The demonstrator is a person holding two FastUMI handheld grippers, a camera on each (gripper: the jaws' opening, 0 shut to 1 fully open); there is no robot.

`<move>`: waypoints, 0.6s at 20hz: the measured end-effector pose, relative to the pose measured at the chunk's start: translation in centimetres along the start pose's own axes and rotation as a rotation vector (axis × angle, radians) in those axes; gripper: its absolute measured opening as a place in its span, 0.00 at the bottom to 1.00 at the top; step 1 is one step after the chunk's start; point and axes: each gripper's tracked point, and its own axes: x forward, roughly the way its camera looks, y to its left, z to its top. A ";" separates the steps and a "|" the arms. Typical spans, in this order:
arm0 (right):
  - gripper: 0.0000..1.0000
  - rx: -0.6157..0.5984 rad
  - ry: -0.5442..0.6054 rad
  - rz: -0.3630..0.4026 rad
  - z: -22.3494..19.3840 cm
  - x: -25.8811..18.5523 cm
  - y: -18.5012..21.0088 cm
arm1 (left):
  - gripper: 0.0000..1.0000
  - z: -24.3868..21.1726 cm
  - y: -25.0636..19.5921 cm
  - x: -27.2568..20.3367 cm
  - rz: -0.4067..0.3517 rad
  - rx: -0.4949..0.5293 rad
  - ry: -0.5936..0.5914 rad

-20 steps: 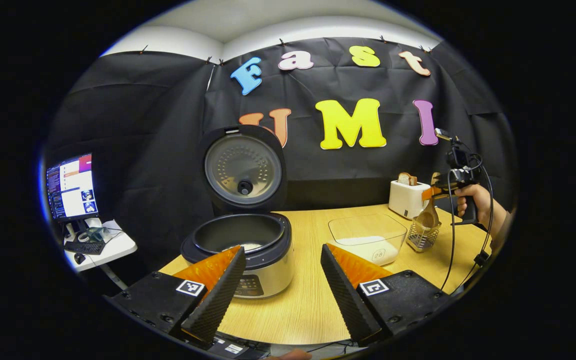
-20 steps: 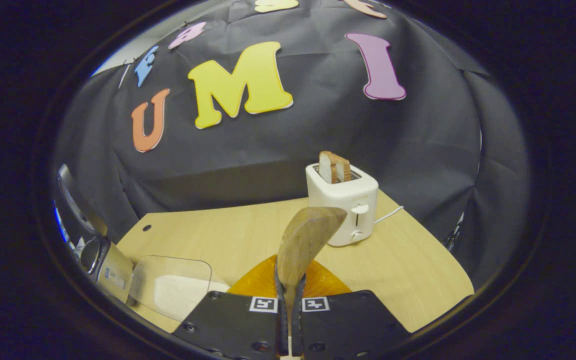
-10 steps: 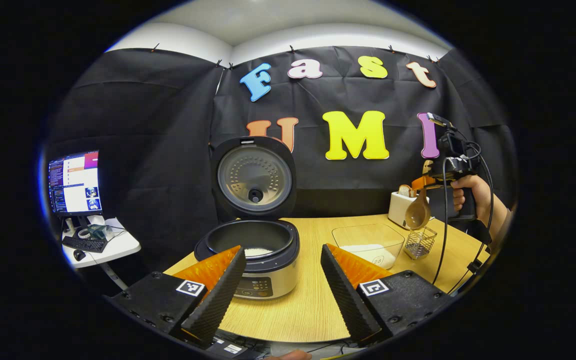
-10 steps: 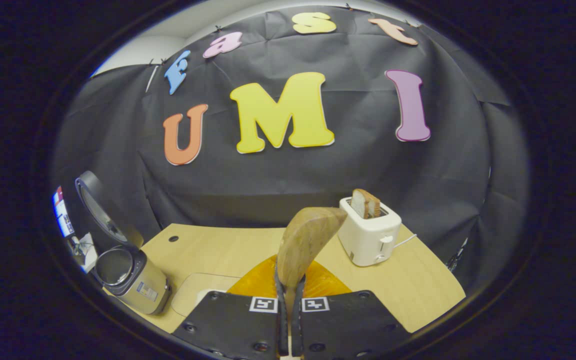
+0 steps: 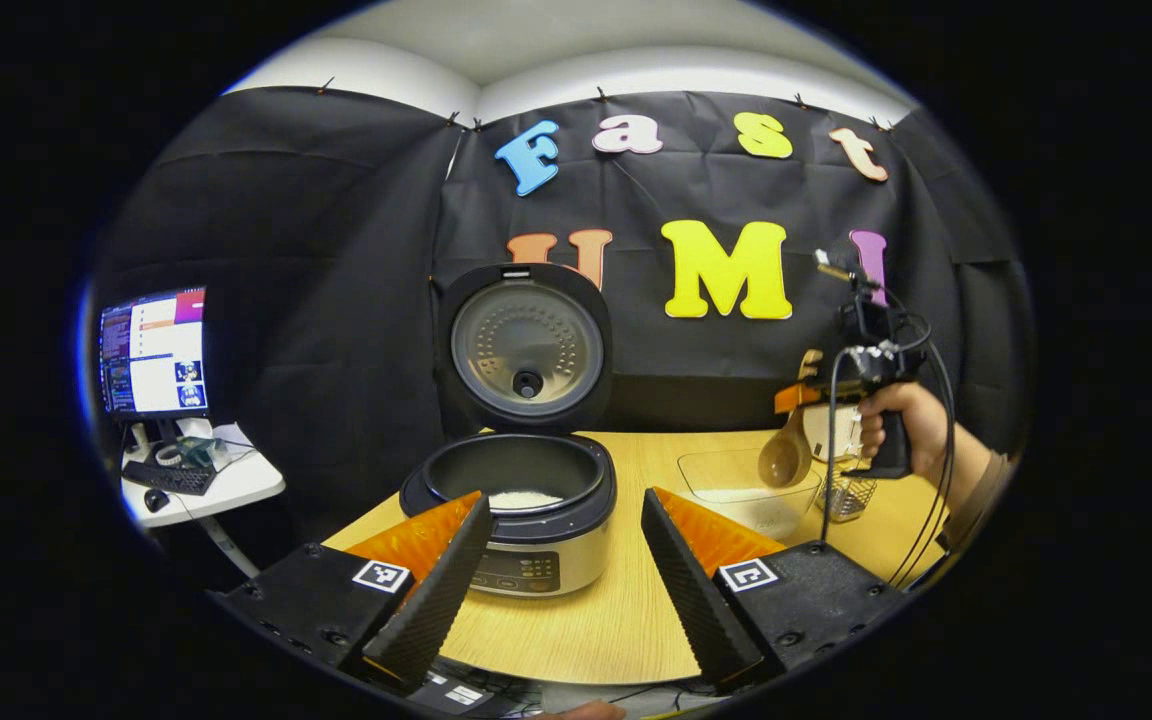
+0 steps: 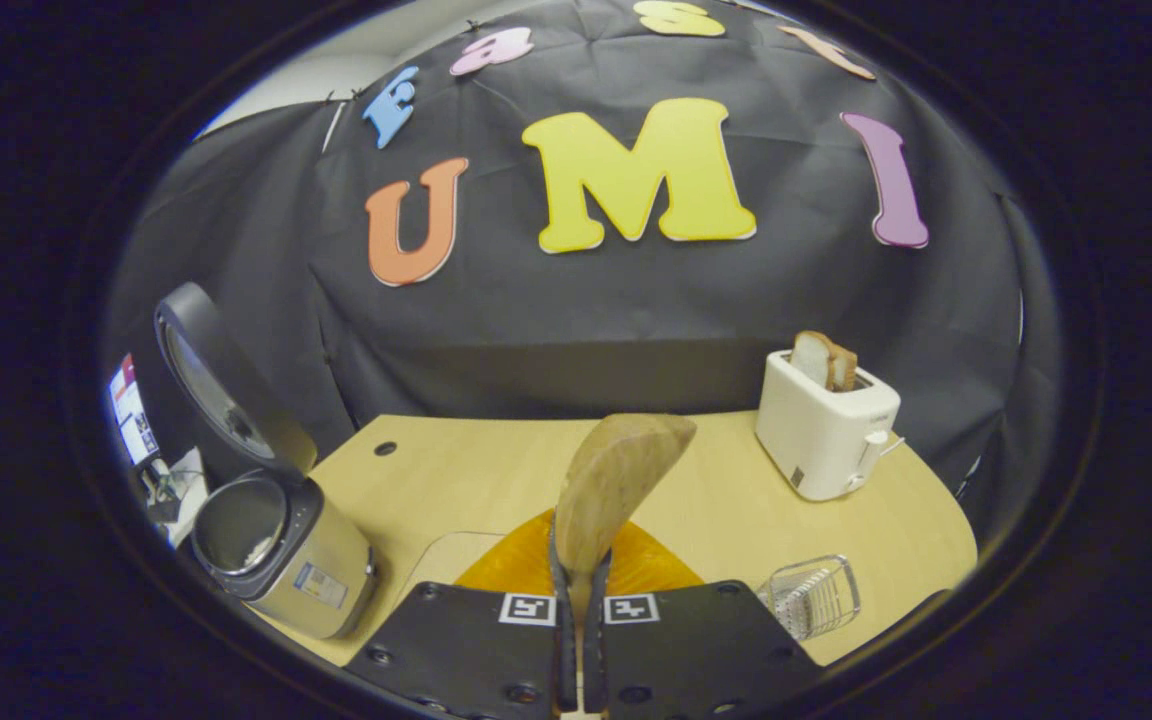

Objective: Close the left gripper, press the button to open the rice cooker; take a wooden spoon from the chopstick holder with the right hand, scoop a spoonful of rice and pour it into the rice cooker, then put the wooden spoon back into the chopstick holder.

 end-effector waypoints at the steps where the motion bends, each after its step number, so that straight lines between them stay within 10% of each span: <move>1: 0.03 -0.039 0.004 -0.019 -0.6 0.7 -0.1 | 0.96 0.1 -0.5 0.1 -0.018 -0.005 -0.001; 12: 0.03 -0.236 -0.003 -0.090 -4.9 2.5 -0.1 | 0.96 0.1 -0.7 -0.1 -0.024 0.009 0.000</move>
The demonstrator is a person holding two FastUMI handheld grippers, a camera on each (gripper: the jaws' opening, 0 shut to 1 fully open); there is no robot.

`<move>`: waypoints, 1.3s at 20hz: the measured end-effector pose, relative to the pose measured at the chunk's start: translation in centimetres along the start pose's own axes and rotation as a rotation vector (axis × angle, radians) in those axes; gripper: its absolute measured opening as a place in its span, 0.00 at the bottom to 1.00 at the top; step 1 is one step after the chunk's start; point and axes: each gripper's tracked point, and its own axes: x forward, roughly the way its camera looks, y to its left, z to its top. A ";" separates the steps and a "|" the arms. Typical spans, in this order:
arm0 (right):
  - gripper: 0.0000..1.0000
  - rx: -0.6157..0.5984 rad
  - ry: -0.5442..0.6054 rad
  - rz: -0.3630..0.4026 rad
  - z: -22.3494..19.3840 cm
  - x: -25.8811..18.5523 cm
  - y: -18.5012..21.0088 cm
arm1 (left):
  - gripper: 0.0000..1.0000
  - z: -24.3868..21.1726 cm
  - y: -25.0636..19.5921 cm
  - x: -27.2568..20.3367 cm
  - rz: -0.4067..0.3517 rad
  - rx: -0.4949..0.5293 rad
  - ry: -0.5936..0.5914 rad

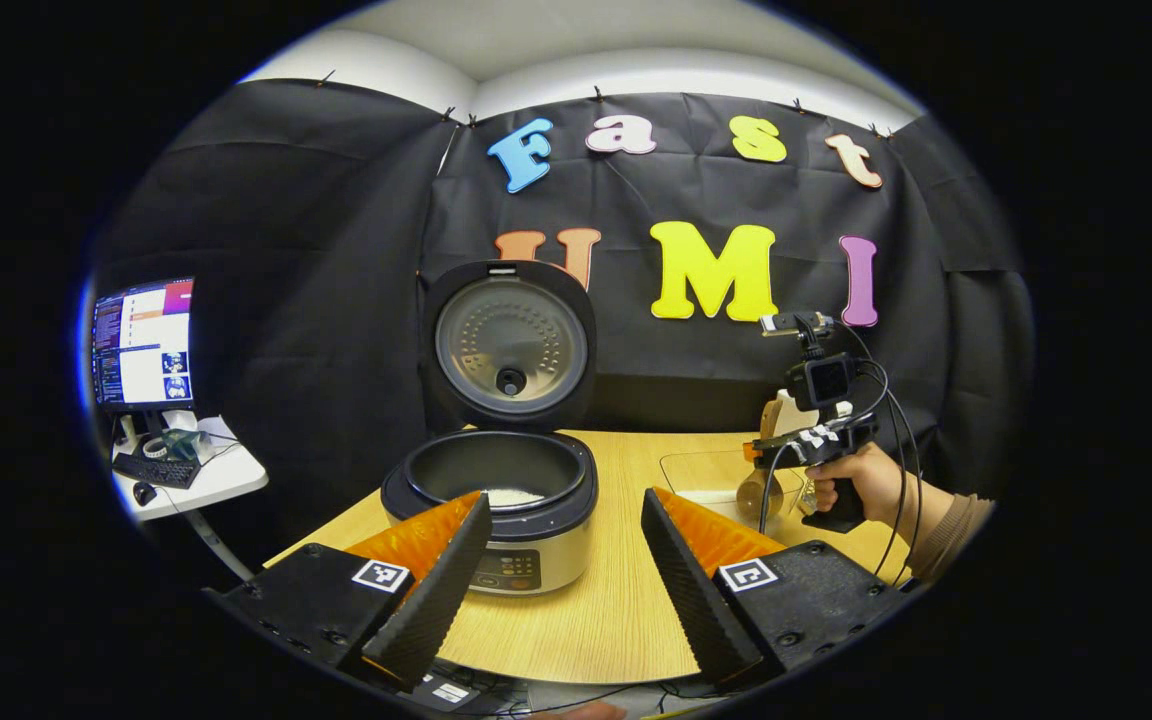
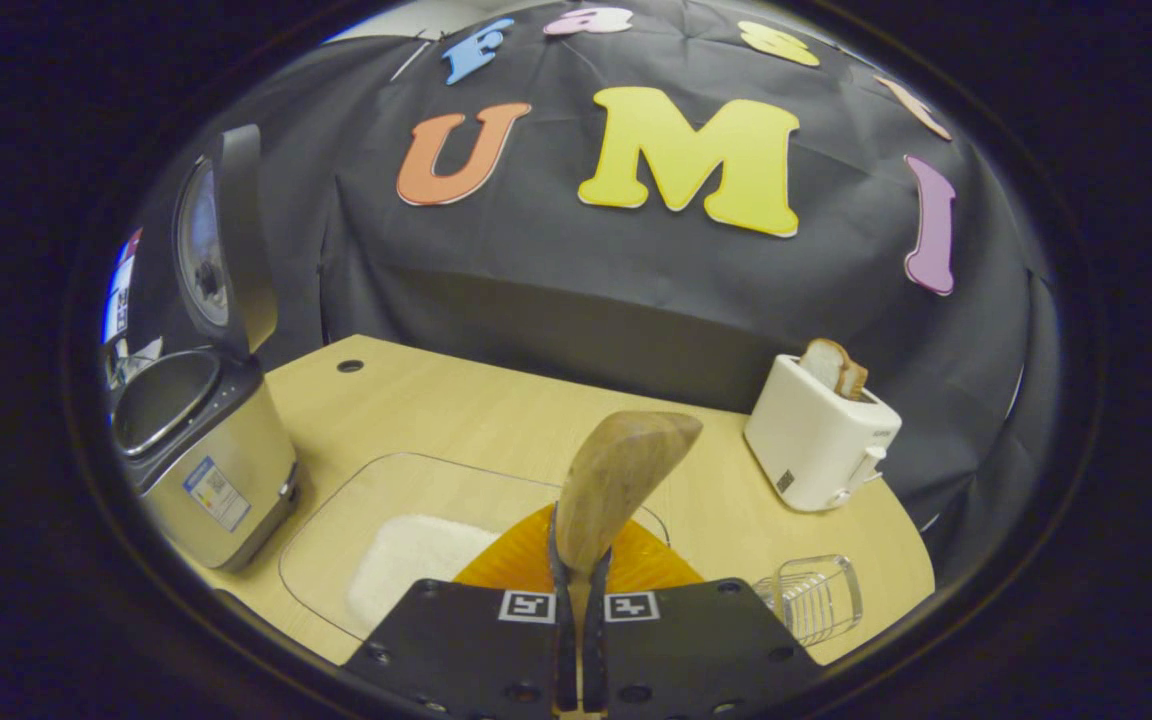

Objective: Close the left gripper, press the button to open the rice cooker; take a wooden spoon from the chopstick holder with the right hand, scoop a spoonful of rice and pour it into the rice cooker, then put the wooden spoon back into the chopstick holder.

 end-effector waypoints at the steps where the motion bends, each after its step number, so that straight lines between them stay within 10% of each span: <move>1: 0.03 -0.011 -0.002 -0.002 -0.1 -0.2 0.3 | 0.96 -0.1 0.0 0.1 -0.001 -0.002 -0.001; 18: 0.03 0.198 0.088 0.007 -1.7 -2.7 8.3 | 0.96 -0.2 0.9 0.2 -0.011 -0.049 0.007; 26: 0.03 0.620 0.172 0.205 -1.0 -2.1 9.0 | 0.96 -0.4 1.6 0.4 -0.008 -0.070 0.016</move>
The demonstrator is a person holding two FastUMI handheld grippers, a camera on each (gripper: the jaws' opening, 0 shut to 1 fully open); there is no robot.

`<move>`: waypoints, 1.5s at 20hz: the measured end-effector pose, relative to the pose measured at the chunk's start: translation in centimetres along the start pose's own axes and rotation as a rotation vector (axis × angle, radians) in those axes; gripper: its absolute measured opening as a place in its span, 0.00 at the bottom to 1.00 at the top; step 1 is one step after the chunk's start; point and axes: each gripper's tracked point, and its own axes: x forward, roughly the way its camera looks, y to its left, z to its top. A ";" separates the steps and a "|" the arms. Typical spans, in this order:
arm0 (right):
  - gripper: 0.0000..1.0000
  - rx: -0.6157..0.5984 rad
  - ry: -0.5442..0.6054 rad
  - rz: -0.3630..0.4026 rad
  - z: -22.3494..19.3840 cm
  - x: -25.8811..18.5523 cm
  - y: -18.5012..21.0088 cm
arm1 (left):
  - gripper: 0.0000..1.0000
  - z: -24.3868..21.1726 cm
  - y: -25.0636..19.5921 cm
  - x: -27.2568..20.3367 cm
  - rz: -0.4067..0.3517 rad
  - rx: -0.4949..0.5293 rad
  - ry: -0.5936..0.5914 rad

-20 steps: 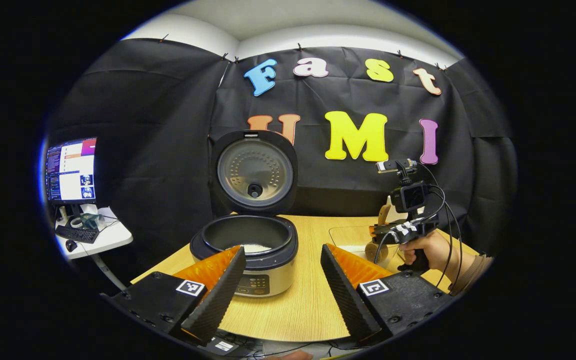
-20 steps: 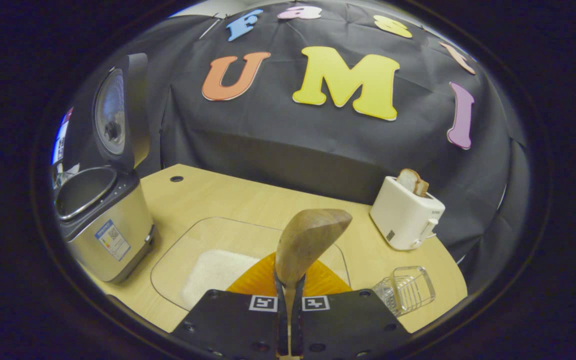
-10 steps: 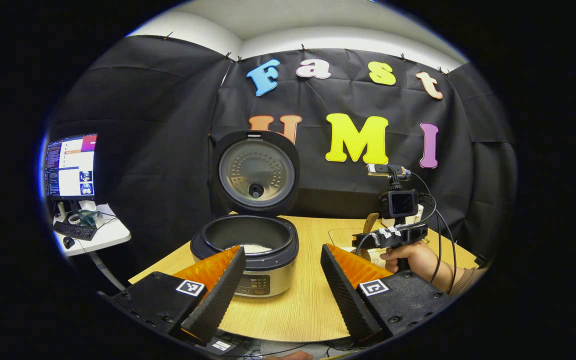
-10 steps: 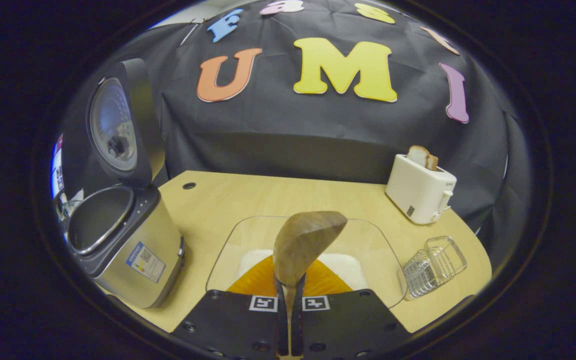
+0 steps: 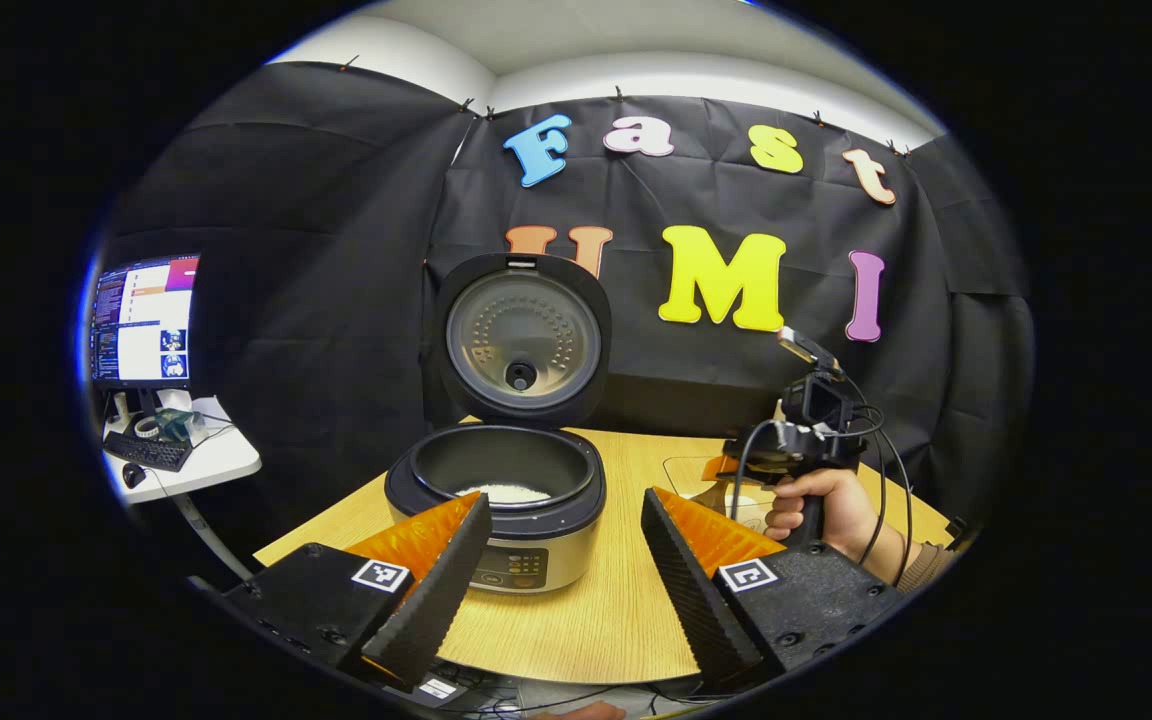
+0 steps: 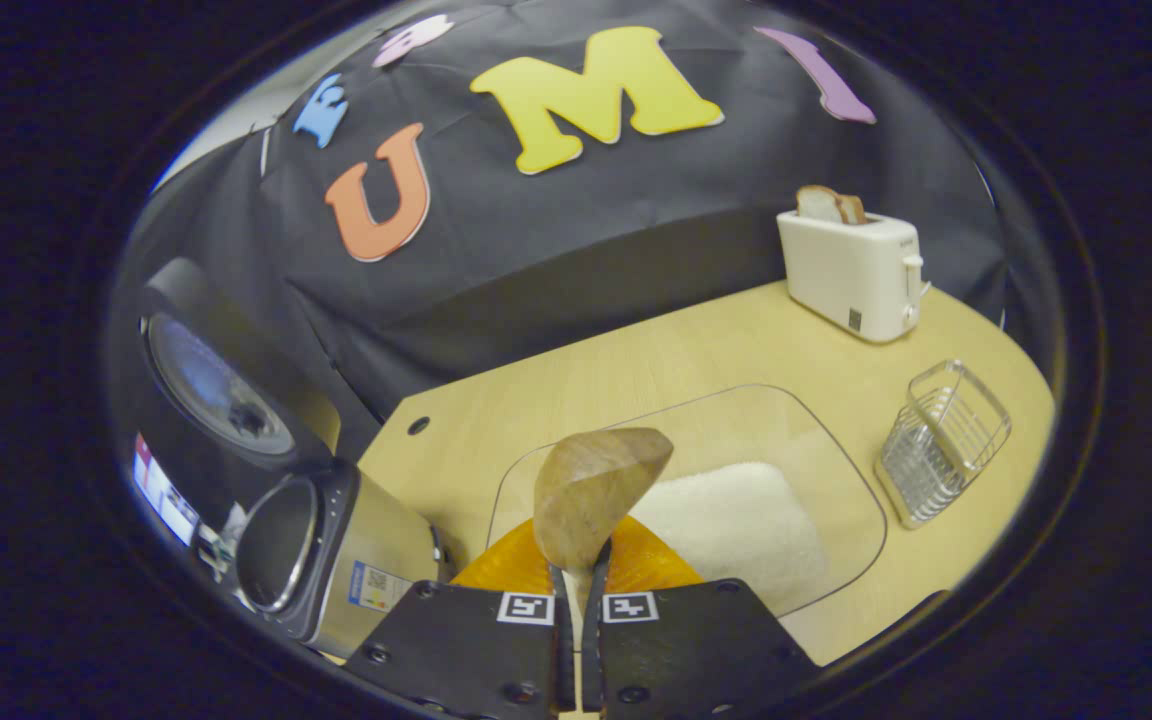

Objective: Close the left gripper, press the button to open the rice cooker; take a wooden spoon from the chopstick holder with the right hand, scoop a spoonful of rice and pour it into the rice cooker, then put the wooden spoon back into the chopstick holder.

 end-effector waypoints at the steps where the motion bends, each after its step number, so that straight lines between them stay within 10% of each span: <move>1: 0.03 0.064 0.018 0.033 0.1 0.1 -0.2 | 0.96 -0.1 0.1 0.0 0.001 -0.004 0.002; 8: 0.03 0.434 0.124 0.206 0.1 0.9 -1.6 | 0.96 -0.5 0.2 0.3 0.008 -0.007 0.017; 30: 0.03 0.951 -0.006 0.384 7.0 -5.7 -5.2 | 0.96 -0.3 -0.3 0.0 0.009 0.003 0.013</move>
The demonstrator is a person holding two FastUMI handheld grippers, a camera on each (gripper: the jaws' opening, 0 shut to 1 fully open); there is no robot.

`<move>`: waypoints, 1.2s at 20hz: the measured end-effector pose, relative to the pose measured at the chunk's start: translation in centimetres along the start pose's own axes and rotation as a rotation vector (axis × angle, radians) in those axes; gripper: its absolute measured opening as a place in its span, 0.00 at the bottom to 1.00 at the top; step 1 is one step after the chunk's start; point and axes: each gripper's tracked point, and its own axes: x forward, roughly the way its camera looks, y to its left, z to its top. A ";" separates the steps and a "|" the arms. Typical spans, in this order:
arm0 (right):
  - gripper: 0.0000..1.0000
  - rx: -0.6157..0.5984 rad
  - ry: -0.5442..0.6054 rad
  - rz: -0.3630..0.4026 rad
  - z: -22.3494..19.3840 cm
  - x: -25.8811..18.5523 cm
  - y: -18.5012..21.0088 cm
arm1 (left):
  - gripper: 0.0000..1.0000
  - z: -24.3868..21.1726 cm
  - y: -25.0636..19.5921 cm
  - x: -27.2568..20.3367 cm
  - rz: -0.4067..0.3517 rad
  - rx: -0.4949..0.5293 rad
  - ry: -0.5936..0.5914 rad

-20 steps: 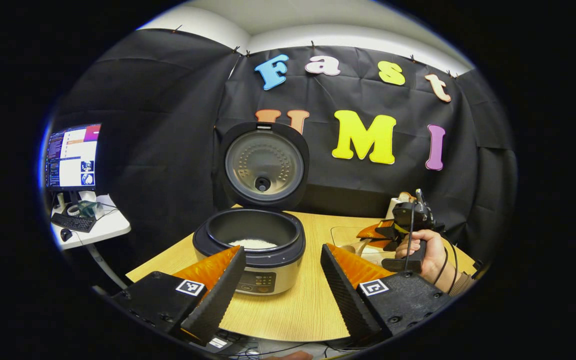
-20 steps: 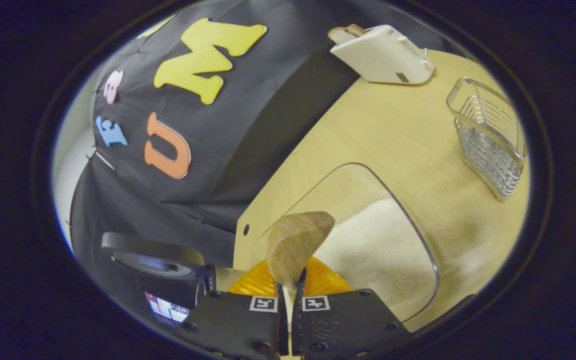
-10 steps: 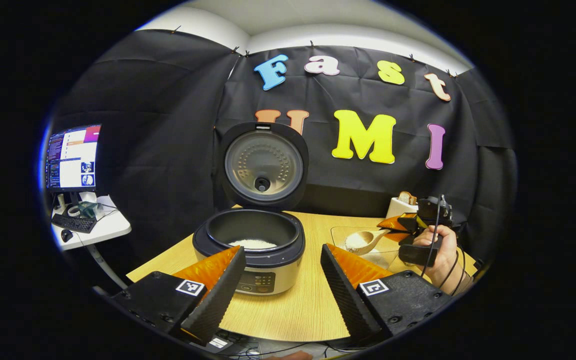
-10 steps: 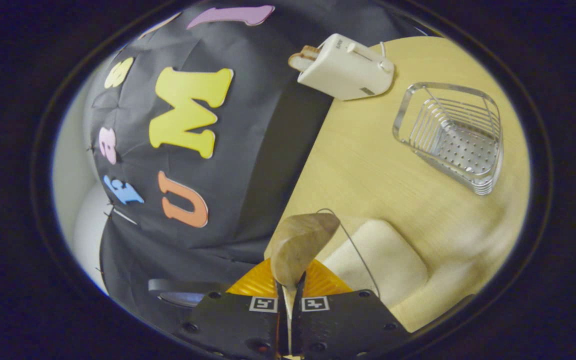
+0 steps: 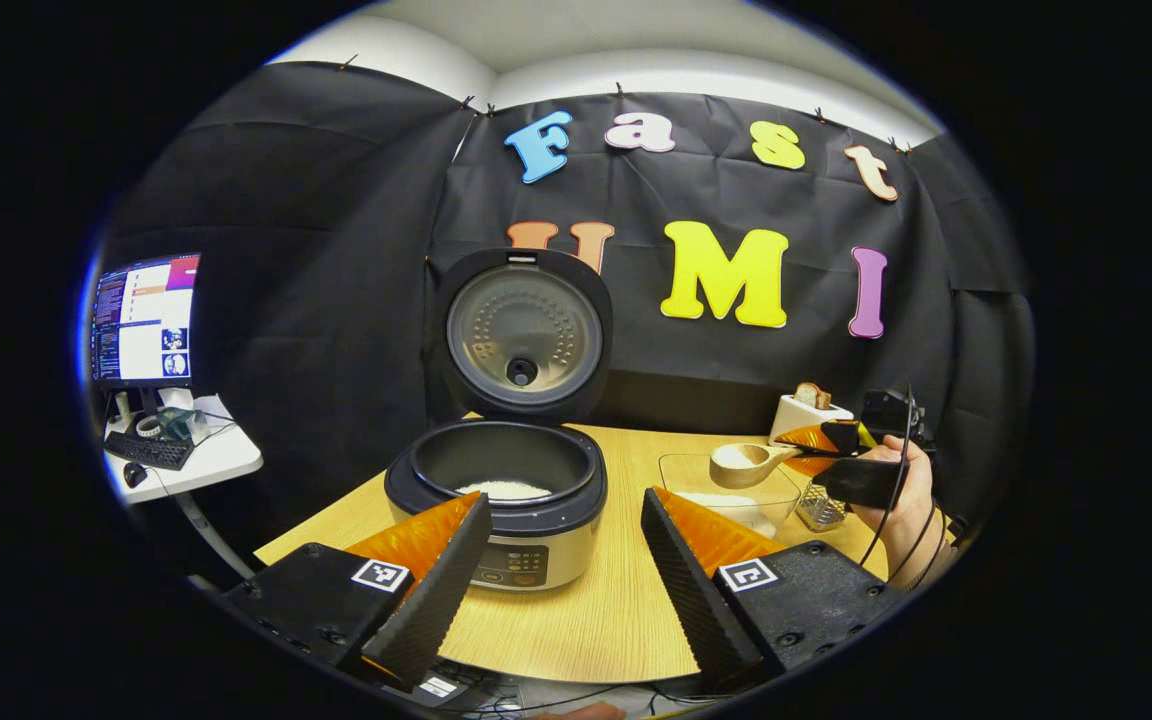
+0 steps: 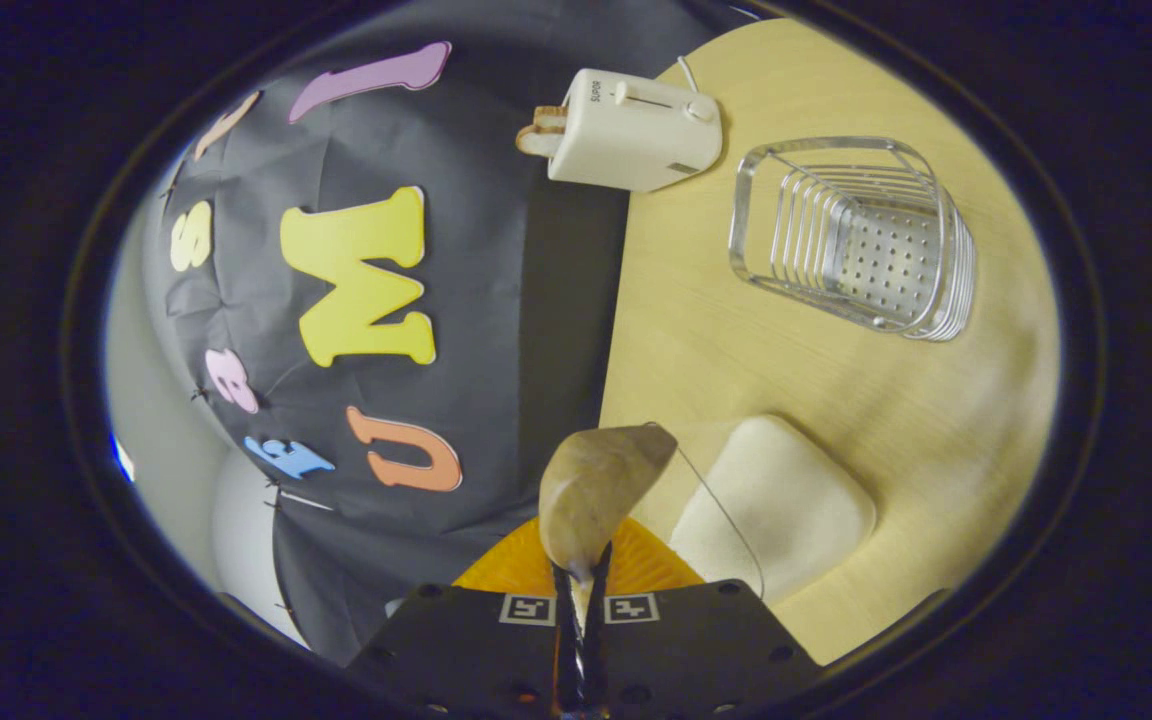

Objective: Close the left gripper, press the button to open the rice cooker; take a wooden spoon from the chopstick holder with the right hand, scoop a spoonful of rice and pour it into the rice cooker, then put the wooden spoon back into the chopstick holder.

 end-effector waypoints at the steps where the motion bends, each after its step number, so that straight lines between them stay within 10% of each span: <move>1: 0.03 0.000 0.014 0.003 -0.8 -0.1 0.6 | 0.96 0.1 -0.3 0.0 -0.008 0.002 0.001; 12: 0.02 -0.188 0.158 0.087 -14.2 0.4 10.5 | 0.96 1.0 2.4 -1.4 0.010 -0.006 -0.028; 24: 0.05 -0.553 0.076 -0.031 -21.8 7.4 14.1 | 0.96 0.5 5.8 -1.8 0.036 -0.041 -0.015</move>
